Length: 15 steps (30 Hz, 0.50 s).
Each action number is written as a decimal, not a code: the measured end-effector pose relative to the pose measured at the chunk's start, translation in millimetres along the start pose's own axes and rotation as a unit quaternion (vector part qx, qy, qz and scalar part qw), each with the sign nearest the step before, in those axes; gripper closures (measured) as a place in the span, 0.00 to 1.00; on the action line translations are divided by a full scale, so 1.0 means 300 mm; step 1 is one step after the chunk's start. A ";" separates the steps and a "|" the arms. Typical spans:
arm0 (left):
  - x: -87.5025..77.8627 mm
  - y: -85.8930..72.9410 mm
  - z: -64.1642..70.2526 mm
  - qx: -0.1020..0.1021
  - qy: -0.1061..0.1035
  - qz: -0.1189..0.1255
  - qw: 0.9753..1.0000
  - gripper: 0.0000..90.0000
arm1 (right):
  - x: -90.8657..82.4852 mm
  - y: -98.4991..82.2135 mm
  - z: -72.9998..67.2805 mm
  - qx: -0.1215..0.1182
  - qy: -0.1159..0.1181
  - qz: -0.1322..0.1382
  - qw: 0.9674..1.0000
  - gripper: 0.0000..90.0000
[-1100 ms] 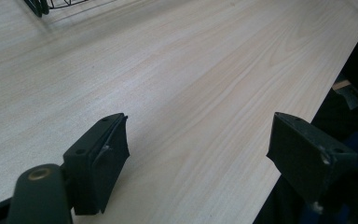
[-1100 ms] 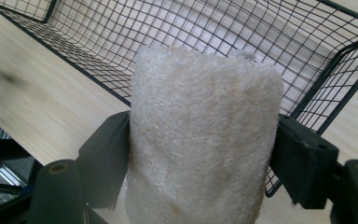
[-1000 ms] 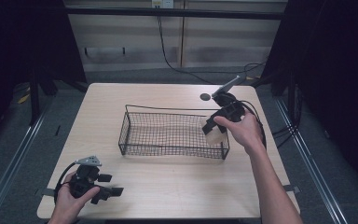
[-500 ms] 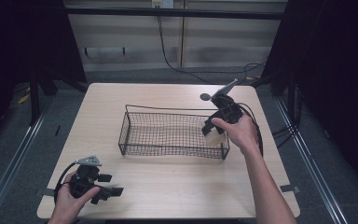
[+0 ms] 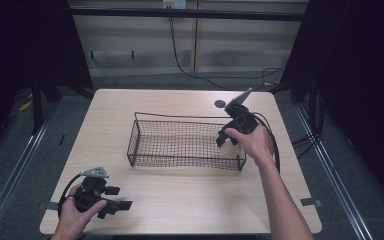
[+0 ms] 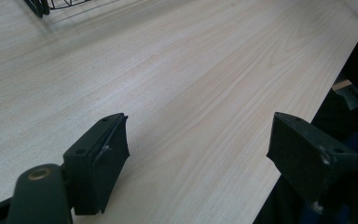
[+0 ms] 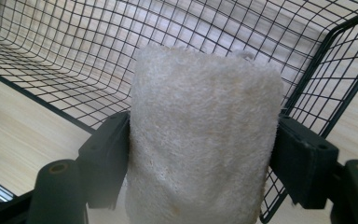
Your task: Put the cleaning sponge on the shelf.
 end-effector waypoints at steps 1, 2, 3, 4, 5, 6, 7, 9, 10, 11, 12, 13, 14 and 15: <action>0.001 0.000 -0.001 0.000 0.001 0.001 1.000 0.22 | 0.006 -0.001 0.004 0.003 -0.001 0.001 1.000 0.29; 0.001 0.000 -0.001 0.000 0.001 0.001 1.000 0.22 | 0.006 -0.001 0.004 0.003 -0.001 0.001 1.000 0.29; 0.002 0.001 -0.001 0.000 0.001 0.002 1.000 0.22 | 0.010 -0.001 0.007 0.008 -0.002 0.003 1.000 0.29; 0.002 0.001 -0.001 0.000 0.001 0.001 1.000 0.22 | 0.017 -0.004 0.011 0.012 -0.001 0.002 1.000 0.29; 0.001 0.000 0.000 0.001 0.001 0.001 1.000 0.22 | 0.020 -0.004 0.013 0.012 -0.002 0.003 1.000 0.29; 0.000 0.000 -0.001 0.002 0.001 -0.001 1.000 0.22 | 0.023 -0.005 0.016 0.013 -0.006 0.002 1.000 0.29; 0.001 0.000 0.000 0.000 0.001 0.001 1.000 0.22 | 0.026 -0.006 0.017 0.016 -0.005 0.001 1.000 0.29; 0.002 0.001 0.000 -0.001 0.001 0.002 1.000 0.22 | 0.028 -0.006 0.016 0.017 -0.005 0.000 1.000 0.29; 0.001 0.001 -0.001 0.000 0.001 0.001 1.000 0.22 | 0.030 -0.006 0.018 0.018 -0.007 0.000 1.000 0.29; 0.002 0.001 0.000 -0.001 0.001 0.002 1.000 0.22 | 0.035 -0.006 0.019 0.017 -0.007 0.000 1.000 0.29; 0.002 0.001 0.000 -0.001 0.001 0.002 1.000 0.22 | 0.038 -0.008 0.019 0.020 -0.010 -0.001 1.000 0.29; 0.002 0.001 0.000 0.000 0.001 0.002 1.000 0.22 | 0.045 -0.008 0.024 0.019 -0.013 0.001 1.000 0.29; 0.002 0.001 0.000 0.000 0.001 0.002 1.000 0.22 | 0.045 -0.008 0.024 0.019 -0.013 0.001 1.000 0.29; 0.000 0.000 0.000 0.001 0.000 0.000 1.000 0.22 | 0.052 -0.011 0.026 0.024 -0.013 -0.001 1.000 0.29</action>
Point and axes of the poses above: each handheld gripper's, and its own axes: x roughly forward along the jaws, y roughly out of its top, z roughly to its right, the point moved 10 cm from there along x, roughly forward along the jaws, and after that the axes turned 10 degrees about z, right-handed, at the moved point
